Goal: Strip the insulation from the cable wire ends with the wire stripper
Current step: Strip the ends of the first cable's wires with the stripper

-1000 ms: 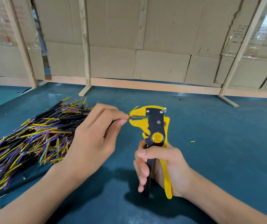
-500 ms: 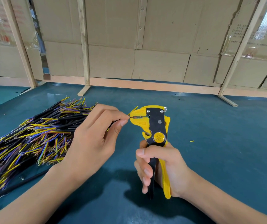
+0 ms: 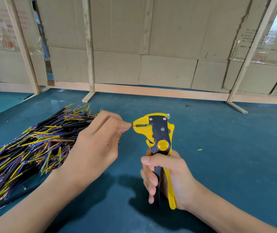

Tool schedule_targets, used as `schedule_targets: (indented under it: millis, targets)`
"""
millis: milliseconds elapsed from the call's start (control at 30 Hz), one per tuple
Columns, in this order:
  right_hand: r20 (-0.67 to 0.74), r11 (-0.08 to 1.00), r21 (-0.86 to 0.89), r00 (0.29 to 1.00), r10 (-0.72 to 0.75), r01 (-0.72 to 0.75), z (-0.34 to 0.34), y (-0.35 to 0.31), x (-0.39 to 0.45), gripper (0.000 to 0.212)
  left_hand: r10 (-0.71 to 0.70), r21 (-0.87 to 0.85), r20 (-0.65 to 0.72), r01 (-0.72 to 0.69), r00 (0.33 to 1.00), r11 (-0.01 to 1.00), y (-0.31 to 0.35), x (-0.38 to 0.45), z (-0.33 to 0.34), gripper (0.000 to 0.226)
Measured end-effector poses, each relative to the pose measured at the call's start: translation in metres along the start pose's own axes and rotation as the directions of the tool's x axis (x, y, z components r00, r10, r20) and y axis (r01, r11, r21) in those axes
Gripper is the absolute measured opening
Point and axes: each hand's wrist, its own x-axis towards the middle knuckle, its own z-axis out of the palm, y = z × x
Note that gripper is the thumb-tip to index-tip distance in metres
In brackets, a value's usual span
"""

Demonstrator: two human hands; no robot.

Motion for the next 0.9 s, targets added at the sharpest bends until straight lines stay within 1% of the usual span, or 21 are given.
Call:
schedule_targets:
  millis: [67, 133, 167, 200, 233, 267, 333, 433, 533, 633, 767, 900]
  targets:
    - [-0.021, 1.0, 0.026, 1.0, -0.008, 0.009, 0.0, 0.0, -0.001, 0.028, -0.024, 0.063, -0.013, 0.025, 1.0, 0.998, -0.002, 0.0, 0.001, 0.018]
    - [-0.079, 0.994, 0.102, 0.996, -0.032, 0.04, -0.003, -0.002, -0.002, 0.03, -0.127, 0.131, -0.085, 0.138, 0.988, 0.982, -0.014, 0.003, -0.006, 0.019]
    - [-0.112, 0.992, 0.117, 0.993, -0.043, 0.056, -0.006, -0.003, -0.002, 0.031, -0.176, 0.14, -0.125, 0.193, 0.976, 0.971, -0.02, 0.005, -0.013, 0.017]
    - [-0.137, 0.992, 0.111, 0.989, -0.048, 0.064, -0.008, -0.004, -0.001, 0.03, -0.2, 0.138, -0.153, 0.221, 0.968, 0.966, -0.024, 0.006, -0.018, 0.015]
    - [-0.15, 0.993, 0.098, 0.987, -0.051, 0.066, -0.009, -0.005, -0.001, 0.028, -0.199, 0.132, -0.16, 0.221, 0.967, 0.966, -0.024, 0.007, -0.021, 0.013]
    - [-0.152, 0.994, 0.087, 0.987, -0.054, 0.068, -0.009, -0.005, 0.0, 0.027, -0.174, 0.122, -0.143, 0.192, 0.974, 0.974, -0.022, 0.008, -0.021, 0.012]
    - [-0.14, 0.994, 0.082, 0.989, -0.056, 0.067, -0.008, -0.002, 0.001, 0.027, -0.092, 0.075, -0.065, 0.097, 0.994, 0.993, -0.012, 0.009, -0.014, 0.01]
    - [-0.071, 0.992, 0.102, 0.995, -0.068, 0.075, -0.007, 0.0, 0.003, 0.024, -0.024, -0.005, 0.005, 0.024, 1.0, 1.0, -0.005, 0.005, -0.005, 0.014]
    - [0.008, 0.989, 0.126, 0.996, -0.084, 0.082, -0.007, -0.002, 0.003, 0.015, -0.026, -0.05, 0.033, 0.028, 0.999, 0.998, -0.005, 0.0, -0.002, 0.018]
    - [0.05, 0.993, 0.087, 0.996, -0.08, 0.076, -0.006, -0.001, 0.003, 0.013, -0.019, -0.063, 0.033, 0.021, 0.999, 0.998, -0.004, -0.002, -0.002, 0.019]
    - [0.035, 0.993, 0.094, 0.997, -0.067, 0.064, -0.006, -0.001, 0.003, 0.014, -0.023, -0.054, 0.027, 0.024, 0.999, 0.998, -0.005, 0.0, -0.005, 0.02]
    - [-0.015, 0.991, 0.116, 0.998, -0.064, 0.066, -0.006, 0.0, 0.005, 0.012, -0.025, -0.052, 0.039, 0.027, 0.999, 0.998, -0.004, 0.0, -0.006, 0.02]
